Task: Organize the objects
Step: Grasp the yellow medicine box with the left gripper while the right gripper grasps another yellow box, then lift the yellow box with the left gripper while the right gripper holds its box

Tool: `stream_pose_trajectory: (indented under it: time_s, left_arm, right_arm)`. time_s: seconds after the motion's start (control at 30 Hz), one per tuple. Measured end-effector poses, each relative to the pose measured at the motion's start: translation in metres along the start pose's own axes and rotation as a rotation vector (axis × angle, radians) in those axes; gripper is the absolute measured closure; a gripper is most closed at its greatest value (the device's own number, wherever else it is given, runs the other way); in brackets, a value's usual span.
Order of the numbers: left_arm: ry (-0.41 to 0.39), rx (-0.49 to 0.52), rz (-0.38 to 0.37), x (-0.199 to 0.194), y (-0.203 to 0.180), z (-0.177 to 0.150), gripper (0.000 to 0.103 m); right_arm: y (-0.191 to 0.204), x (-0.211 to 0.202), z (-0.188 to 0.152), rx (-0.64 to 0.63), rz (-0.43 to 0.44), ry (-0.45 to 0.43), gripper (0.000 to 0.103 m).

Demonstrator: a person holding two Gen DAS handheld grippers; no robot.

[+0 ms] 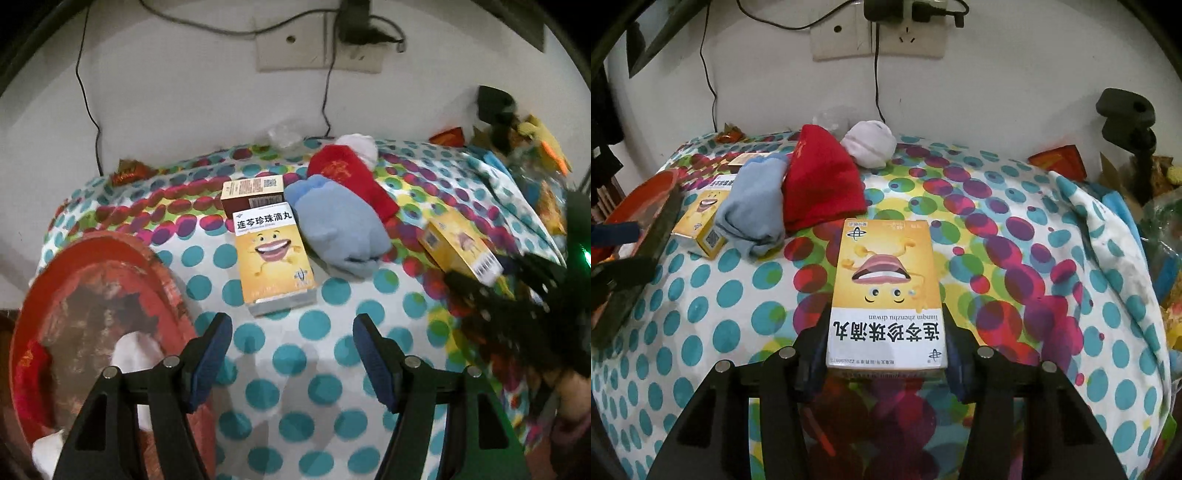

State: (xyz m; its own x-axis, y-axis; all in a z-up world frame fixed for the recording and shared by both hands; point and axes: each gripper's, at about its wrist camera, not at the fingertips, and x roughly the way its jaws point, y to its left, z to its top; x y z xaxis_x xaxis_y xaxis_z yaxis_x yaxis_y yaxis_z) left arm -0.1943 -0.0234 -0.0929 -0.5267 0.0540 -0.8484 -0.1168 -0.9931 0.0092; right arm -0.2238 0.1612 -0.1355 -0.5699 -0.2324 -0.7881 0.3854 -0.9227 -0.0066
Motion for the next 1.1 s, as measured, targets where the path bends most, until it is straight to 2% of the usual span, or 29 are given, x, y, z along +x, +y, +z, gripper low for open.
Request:
stream_pose_trajectory:
  time_s: [0.2, 0.4, 0.8, 0.83, 0.9, 1.1]
  left_arm:
    - [0.032, -0.063, 0.057, 0.031, 0.006, 0.016, 0.033]
    - [0.06, -0.14, 0.049, 0.054, 0.014, 0.026, 0.033]
    - [0.037, -0.149, 0.109, 0.066, 0.014, 0.035, 0.033]
    - [0.037, -0.146, 0.109, 0.066, 0.013, 0.035, 0.034]
    - [0.03, -0.151, 0.096, 0.064, 0.012, 0.034, 0.05]
    - [0.023, -0.149, 0.087, 0.06, 0.01, 0.031, 0.051]
  right_arm:
    - [0.003, 0.0, -0.001, -0.013, -0.001, 0.001, 0.054]
    - [0.003, -0.001, -0.001, -0.013, 0.0, 0.001, 0.054]
    - [0.002, -0.001, -0.001, -0.016, -0.005, 0.001, 0.054]
    - [0.003, -0.001, -0.001, -0.016, -0.005, 0.001, 0.054]
    - [0.003, -0.001, -0.001, -0.016, -0.005, 0.001, 0.054]
    - [0.003, -0.001, -0.001, -0.015, -0.006, 0.001, 0.054]
